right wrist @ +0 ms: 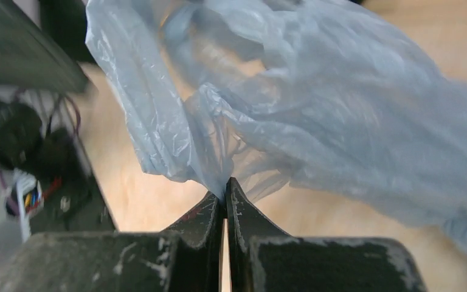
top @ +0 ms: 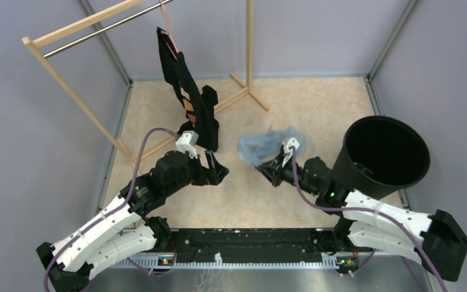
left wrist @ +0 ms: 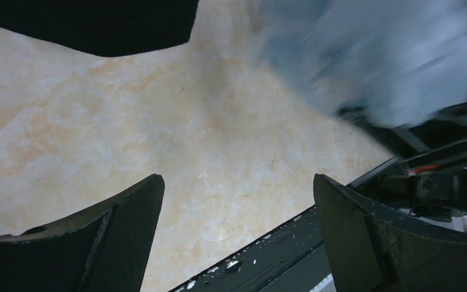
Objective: Put the trash bags into the trash bin
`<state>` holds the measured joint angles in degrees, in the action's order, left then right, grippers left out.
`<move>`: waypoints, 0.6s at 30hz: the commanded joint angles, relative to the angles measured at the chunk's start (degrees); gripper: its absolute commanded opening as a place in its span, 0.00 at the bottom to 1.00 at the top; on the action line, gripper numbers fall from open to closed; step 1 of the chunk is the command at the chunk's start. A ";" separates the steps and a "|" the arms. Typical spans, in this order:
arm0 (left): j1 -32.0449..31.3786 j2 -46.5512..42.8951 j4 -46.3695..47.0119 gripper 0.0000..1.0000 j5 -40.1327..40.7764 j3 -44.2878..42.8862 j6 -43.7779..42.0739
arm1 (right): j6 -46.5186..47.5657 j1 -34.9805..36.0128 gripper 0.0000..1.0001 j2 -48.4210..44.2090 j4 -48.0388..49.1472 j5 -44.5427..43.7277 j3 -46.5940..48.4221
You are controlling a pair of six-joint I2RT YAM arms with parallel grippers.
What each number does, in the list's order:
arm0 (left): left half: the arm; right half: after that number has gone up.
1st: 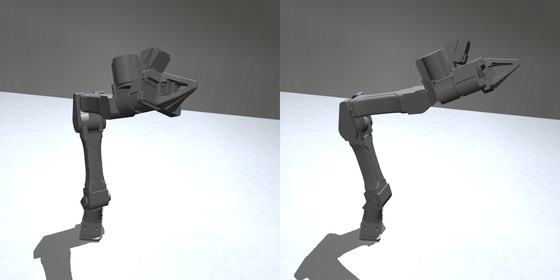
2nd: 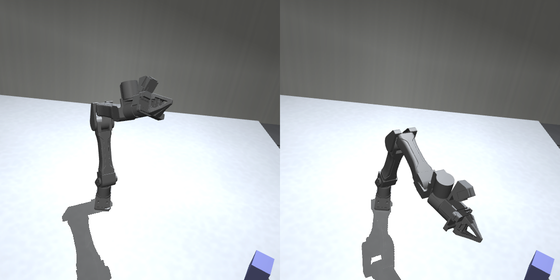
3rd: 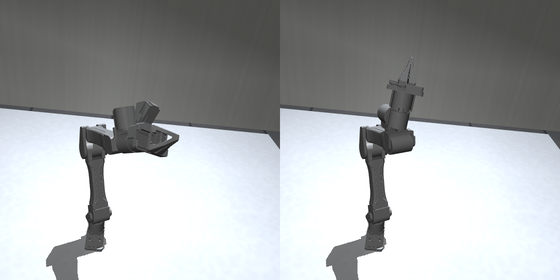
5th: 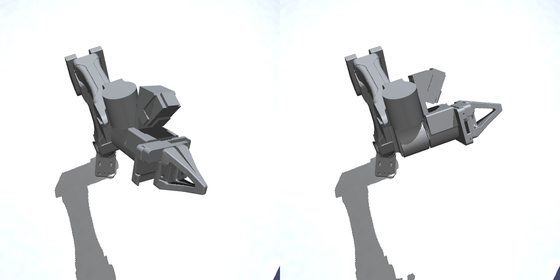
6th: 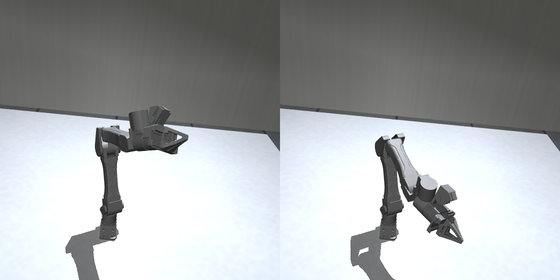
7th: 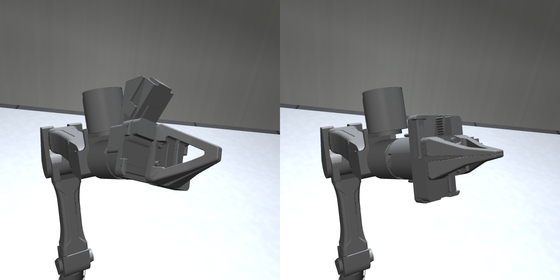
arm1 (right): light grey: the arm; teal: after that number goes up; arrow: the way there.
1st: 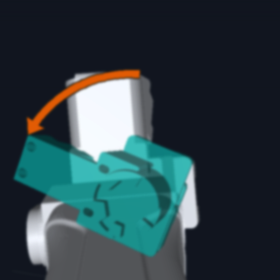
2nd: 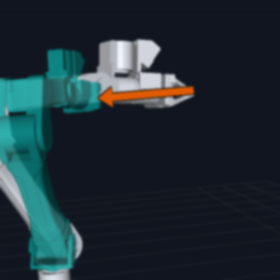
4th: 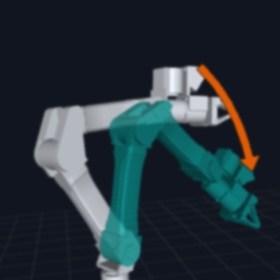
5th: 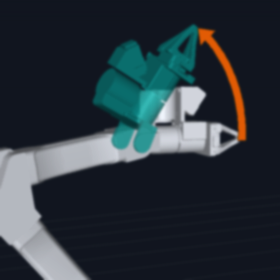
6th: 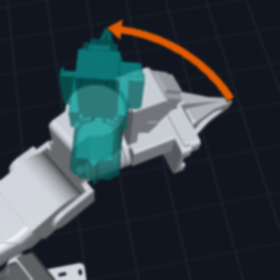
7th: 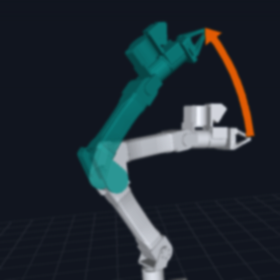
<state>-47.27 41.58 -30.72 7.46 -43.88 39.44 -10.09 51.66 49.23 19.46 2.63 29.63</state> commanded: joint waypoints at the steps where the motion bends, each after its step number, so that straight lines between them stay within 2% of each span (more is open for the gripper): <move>1: -0.09 0.49 6.66 0.98 -4.02 2.67 2.31 | -18.94 0.56 0.00 2.67 17.78 6.66 -11.77; 7: -0.11 0.51 10.68 0.98 -4.91 6.96 5.46 | -24.54 0.56 0.00 0.12 14.81 7.73 -15.03; 12: -0.09 0.15 20.06 0.98 -12.86 11.04 6.83 | -23.00 0.56 0.00 -2.11 9.60 8.98 -14.98; 18: -0.11 3.44 24.44 0.96 -20.27 12.24 8.16 | -23.05 0.55 0.00 -4.25 7.03 8.78 -13.59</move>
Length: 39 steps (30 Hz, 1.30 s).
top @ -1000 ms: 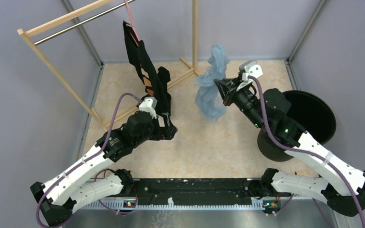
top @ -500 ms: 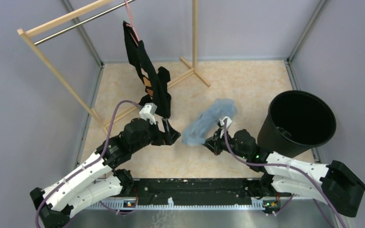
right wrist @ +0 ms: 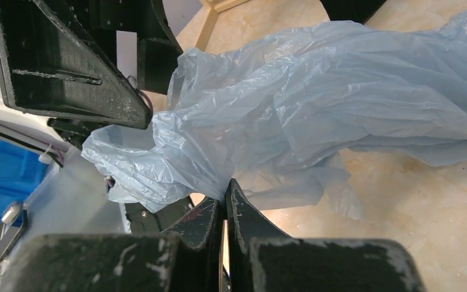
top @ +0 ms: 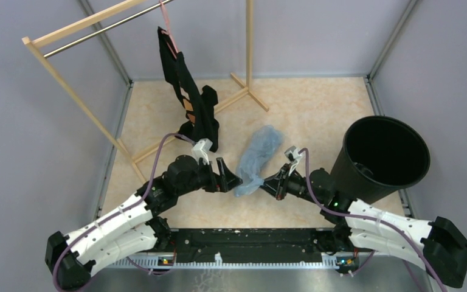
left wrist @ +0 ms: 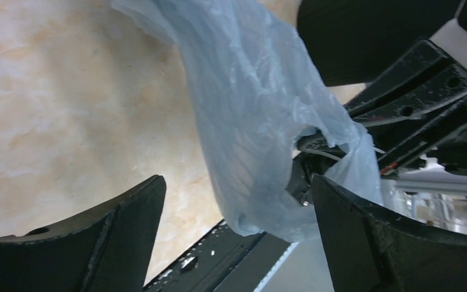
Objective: Put the trash bags into the trash bin
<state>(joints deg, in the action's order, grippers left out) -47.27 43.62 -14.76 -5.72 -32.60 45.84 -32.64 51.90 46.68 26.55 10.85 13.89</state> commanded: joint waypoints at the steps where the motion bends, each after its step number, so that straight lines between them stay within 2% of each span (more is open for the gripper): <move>1: -0.11 1.65 10.08 0.94 -8.26 1.75 2.40 | -0.21 0.33 0.00 -1.30 -0.72 0.31 2.33; 5: -0.10 3.21 14.35 0.76 -11.24 3.82 4.77 | 0.76 0.31 0.00 1.22 -3.94 0.87 3.89; 9: -0.11 4.60 17.79 0.49 -12.92 3.77 5.76 | 2.31 0.47 0.04 4.24 -8.07 2.02 6.20; 12: -0.16 5.36 16.70 0.22 -12.01 1.94 5.05 | 4.98 1.22 0.18 6.32 -14.15 0.42 9.18; 14: -0.11 5.51 15.40 0.11 -11.21 0.73 4.23 | 7.11 2.55 0.31 6.89 -19.25 -2.61 11.31; 16: -0.16 5.60 14.20 0.04 -10.39 -0.28 3.42 | 8.88 4.68 0.46 6.78 -24.74 -7.17 13.34; 20: -0.11 5.39 10.38 0.00 -8.22 -1.85 2.66 | 11.65 10.70 0.74 5.93 -37.23 -19.29 19.41; 23: -0.08 5.42 9.31 0.00 -7.45 -2.47 2.16 | 14.73 16.94 0.87 5.96 -44.58 -28.49 25.21; 26: -0.04 5.94 9.04 0.00 -7.20 -3.14 1.87 | 18.67 26.05 0.97 8.32 -50.03 -38.89 31.04; 30: -0.07 6.85 8.87 0.00 -7.44 -4.13 1.56 | 22.29 32.41 0.99 15.95 -54.62 -49.92 38.23; 35: -0.04 7.69 8.45 0.00 -7.67 -4.38 1.54 | 25.55 35.82 0.99 25.87 -56.95 -58.33 47.05; 39: -0.02 7.06 6.61 0.00 -6.89 -4.94 1.20 | 23.58 37.23 0.99 30.61 -62.65 -63.56 51.01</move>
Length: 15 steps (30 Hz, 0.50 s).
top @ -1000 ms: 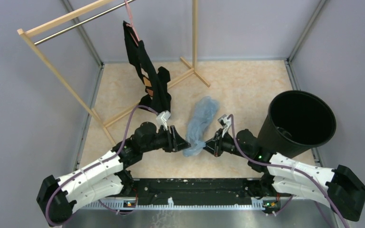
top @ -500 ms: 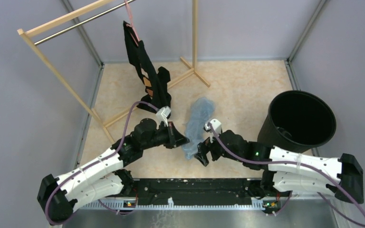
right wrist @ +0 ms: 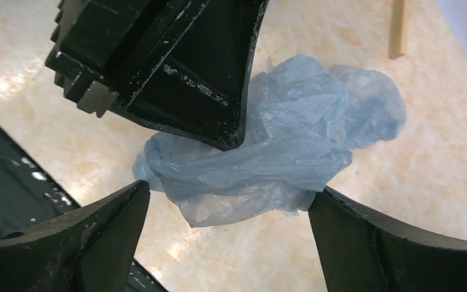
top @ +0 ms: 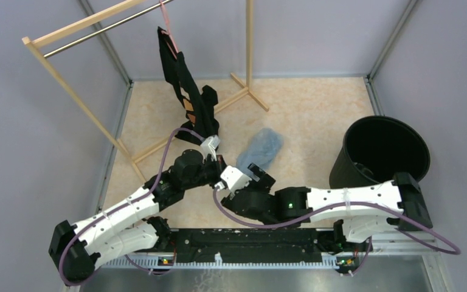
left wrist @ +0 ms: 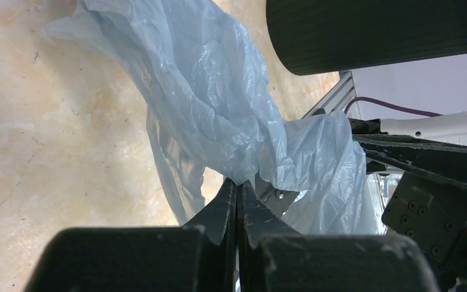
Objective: Put the trash bags into the trash bin
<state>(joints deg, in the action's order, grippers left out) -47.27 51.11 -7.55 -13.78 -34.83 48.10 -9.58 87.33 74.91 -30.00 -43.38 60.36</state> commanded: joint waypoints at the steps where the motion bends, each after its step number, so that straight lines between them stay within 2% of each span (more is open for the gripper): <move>1: -0.06 -0.86 -1.26 0.00 1.61 -2.84 -1.25 | 0.05 1.79 0.99 2.07 -6.76 -9.51 4.10; 7: -0.04 -3.27 -4.71 0.00 5.99 -2.97 -2.95 | -1.11 1.79 0.99 -8.49 -6.07 -4.57 -2.15; 12: -0.07 -3.55 -7.03 0.00 7.81 -4.46 -4.11 | 4.97 1.79 0.99 -18.45 -0.69 3.80 -5.92; 15: -0.03 -2.84 -7.68 0.00 7.42 -5.45 -4.24 | 10.03 1.75 0.99 -20.86 5.57 10.16 -6.51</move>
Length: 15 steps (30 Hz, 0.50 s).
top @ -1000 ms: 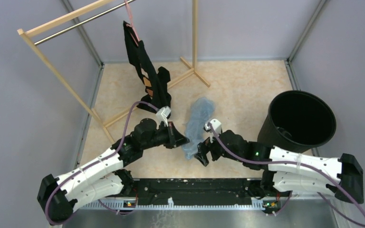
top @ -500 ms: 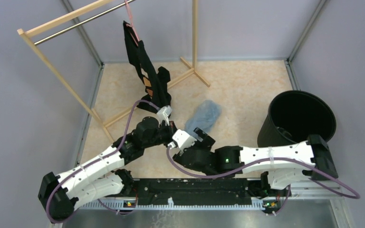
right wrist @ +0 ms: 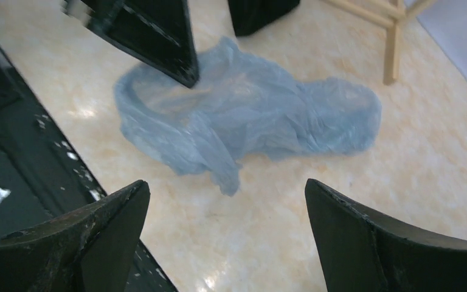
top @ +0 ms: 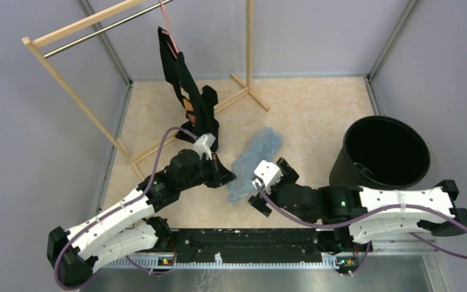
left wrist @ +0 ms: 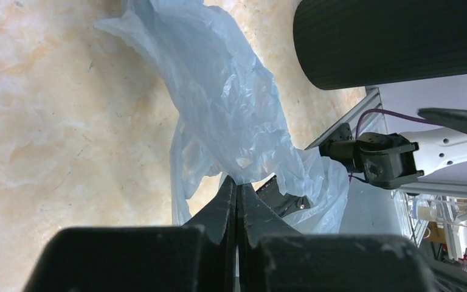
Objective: Put the trash bags into the trash bin
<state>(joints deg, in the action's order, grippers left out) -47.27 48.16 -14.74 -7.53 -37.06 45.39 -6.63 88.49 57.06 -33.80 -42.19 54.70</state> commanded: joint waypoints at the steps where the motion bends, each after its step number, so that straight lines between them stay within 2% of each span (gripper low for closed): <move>1: -0.06 0.29 -0.53 0.00 0.88 -3.47 -1.41 | 8.63 0.63 0.99 -2.92 11.96 10.69 -1.01; 5: -0.04 0.83 -0.09 0.00 -0.24 -4.00 -0.68 | 11.03 0.66 0.99 2.21 19.51 13.69 0.15; 7: -0.03 1.01 -0.20 0.00 -0.61 -4.35 -0.52 | 11.33 0.63 0.99 6.57 21.02 12.05 1.81; 13: -0.03 0.81 -1.52 0.00 -0.99 -4.92 -0.63 | 11.74 0.63 0.98 18.68 18.66 -5.36 6.46; 15: -0.02 0.58 -1.66 0.00 -0.91 -4.81 -0.73 | 11.78 0.63 0.88 20.47 18.22 -10.07 7.06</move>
<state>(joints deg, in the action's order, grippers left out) -47.27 49.17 -16.45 -7.94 -39.59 45.08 4.01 88.51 75.00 -16.34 -40.07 57.58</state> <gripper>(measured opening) 0.006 0.959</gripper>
